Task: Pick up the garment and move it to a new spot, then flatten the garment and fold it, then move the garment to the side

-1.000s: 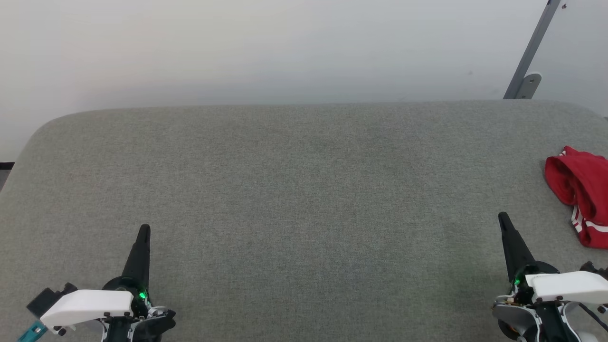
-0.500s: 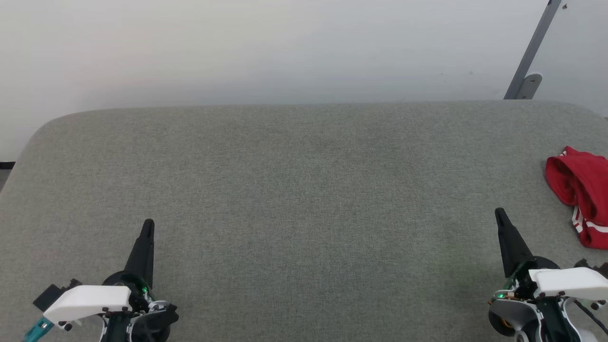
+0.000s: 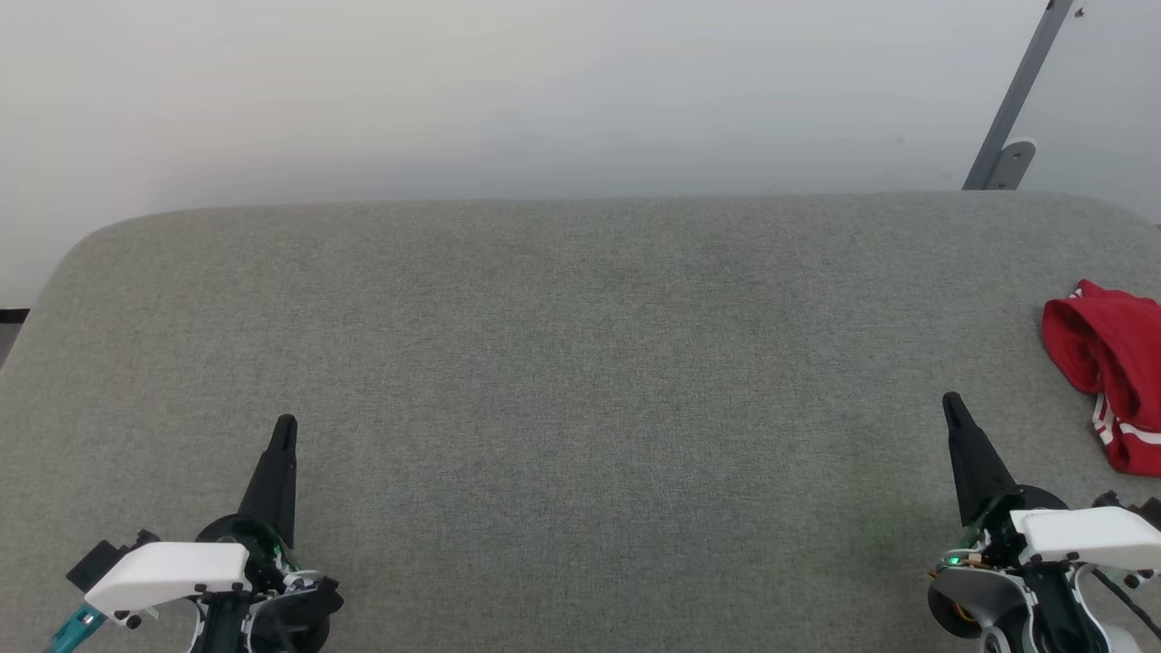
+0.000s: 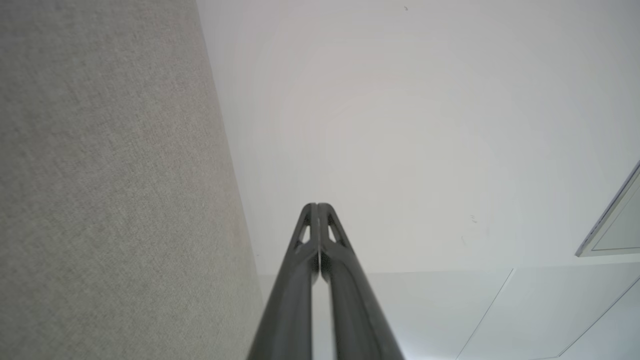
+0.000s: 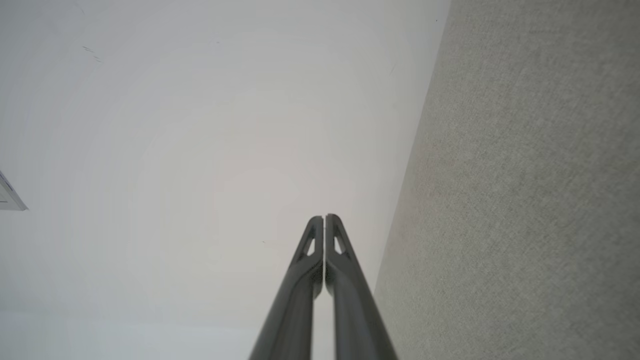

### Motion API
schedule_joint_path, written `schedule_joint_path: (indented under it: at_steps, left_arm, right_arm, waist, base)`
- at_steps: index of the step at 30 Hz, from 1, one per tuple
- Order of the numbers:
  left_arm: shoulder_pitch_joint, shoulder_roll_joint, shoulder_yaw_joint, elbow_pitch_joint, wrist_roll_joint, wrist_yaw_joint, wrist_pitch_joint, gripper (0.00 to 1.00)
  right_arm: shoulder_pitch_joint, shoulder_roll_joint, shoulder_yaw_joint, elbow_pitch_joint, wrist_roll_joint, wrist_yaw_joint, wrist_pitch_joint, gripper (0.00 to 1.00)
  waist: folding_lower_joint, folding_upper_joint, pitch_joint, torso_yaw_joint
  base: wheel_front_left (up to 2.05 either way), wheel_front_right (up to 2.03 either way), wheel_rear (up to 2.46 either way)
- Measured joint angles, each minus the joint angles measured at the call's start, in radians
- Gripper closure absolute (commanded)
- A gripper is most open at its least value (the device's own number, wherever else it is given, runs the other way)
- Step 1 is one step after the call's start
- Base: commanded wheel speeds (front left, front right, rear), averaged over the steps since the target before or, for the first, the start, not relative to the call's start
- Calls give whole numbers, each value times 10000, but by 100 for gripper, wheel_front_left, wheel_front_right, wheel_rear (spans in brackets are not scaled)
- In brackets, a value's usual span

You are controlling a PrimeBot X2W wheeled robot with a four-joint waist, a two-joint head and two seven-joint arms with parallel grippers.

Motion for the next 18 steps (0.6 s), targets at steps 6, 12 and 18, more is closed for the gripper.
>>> schedule_joint_path:
  at_steps: [6, 12, 18]
  left_arm:
    - [0, 0, 0, 0, 2, 0, 0, 100]
    - [0, 0, -2, 0, 2, 0, 0, 100]
    - [0, -2, -2, 0, 2, 0, 0, 100]
  right_arm:
    - [-16, 8, -12, 4, 0, 0, 4, 100]
    - [-17, 12, -17, 2, -4, 0, 6, 100]
    - [-18, 15, -27, 6, -8, 0, 8, 100]
  waist:
    - [0, 0, 0, 0]
    - [0, 0, 0, 0]
    - [0, 0, 0, 0]
  base:
    - [0, 0, 0]
    - [0, 0, 0]
    - [0, 0, 0]
